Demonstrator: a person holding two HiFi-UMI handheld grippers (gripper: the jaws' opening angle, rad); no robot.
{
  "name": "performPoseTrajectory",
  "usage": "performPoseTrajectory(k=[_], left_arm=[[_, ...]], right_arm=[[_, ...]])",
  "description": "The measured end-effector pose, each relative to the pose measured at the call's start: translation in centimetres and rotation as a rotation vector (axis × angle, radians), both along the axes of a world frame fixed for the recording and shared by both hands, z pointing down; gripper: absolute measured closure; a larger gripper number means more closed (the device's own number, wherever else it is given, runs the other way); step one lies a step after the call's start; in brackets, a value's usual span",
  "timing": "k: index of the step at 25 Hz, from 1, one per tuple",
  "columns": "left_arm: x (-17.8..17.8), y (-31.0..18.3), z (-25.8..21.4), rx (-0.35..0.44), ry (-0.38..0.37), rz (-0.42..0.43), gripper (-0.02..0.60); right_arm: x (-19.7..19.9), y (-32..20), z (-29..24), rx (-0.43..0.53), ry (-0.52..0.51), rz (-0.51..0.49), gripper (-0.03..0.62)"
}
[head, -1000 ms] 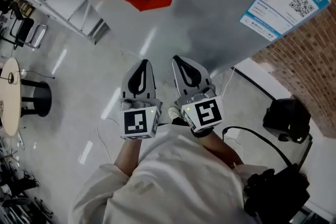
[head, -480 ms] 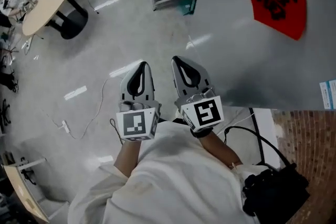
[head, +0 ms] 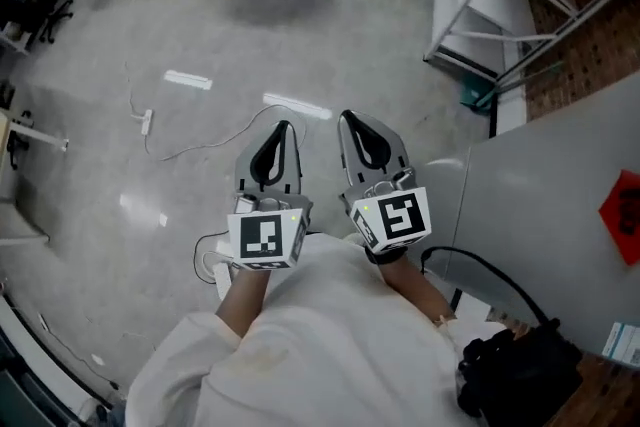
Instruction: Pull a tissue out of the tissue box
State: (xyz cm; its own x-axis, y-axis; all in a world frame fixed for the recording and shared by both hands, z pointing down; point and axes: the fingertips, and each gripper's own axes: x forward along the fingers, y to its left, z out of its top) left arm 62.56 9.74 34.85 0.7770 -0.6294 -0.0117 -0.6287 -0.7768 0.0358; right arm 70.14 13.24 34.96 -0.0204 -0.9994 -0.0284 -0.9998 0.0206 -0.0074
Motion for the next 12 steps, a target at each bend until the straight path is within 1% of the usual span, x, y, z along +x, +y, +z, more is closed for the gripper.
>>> performPoseTrajectory(k=[3,5,9,12], left_arm=[[-7.7,-4.2,0.0,-0.011,0.011,-0.17,0.58],[-12.1,-6.1,0.1,-0.008,0.026,-0.278,0.58],[-19.4,-8.4,0.4,-0.003,0.049,-0.469,0.58],[-26.0,-9.3,0.1,-0.002,0.071,-0.611,0.58]], right_arm=[[-7.0,-5.0,-0.9,0.014,0.026,-0.168,0.591],[-11.1,-7.7,-0.9,0.023,0.034,-0.276,0.591],[-18.3,-11.9,0.1,0.021,0.024,-0.471,0.591],[-25.6,-14.3,0.6,-0.005,0.021,-0.644,0.591]])
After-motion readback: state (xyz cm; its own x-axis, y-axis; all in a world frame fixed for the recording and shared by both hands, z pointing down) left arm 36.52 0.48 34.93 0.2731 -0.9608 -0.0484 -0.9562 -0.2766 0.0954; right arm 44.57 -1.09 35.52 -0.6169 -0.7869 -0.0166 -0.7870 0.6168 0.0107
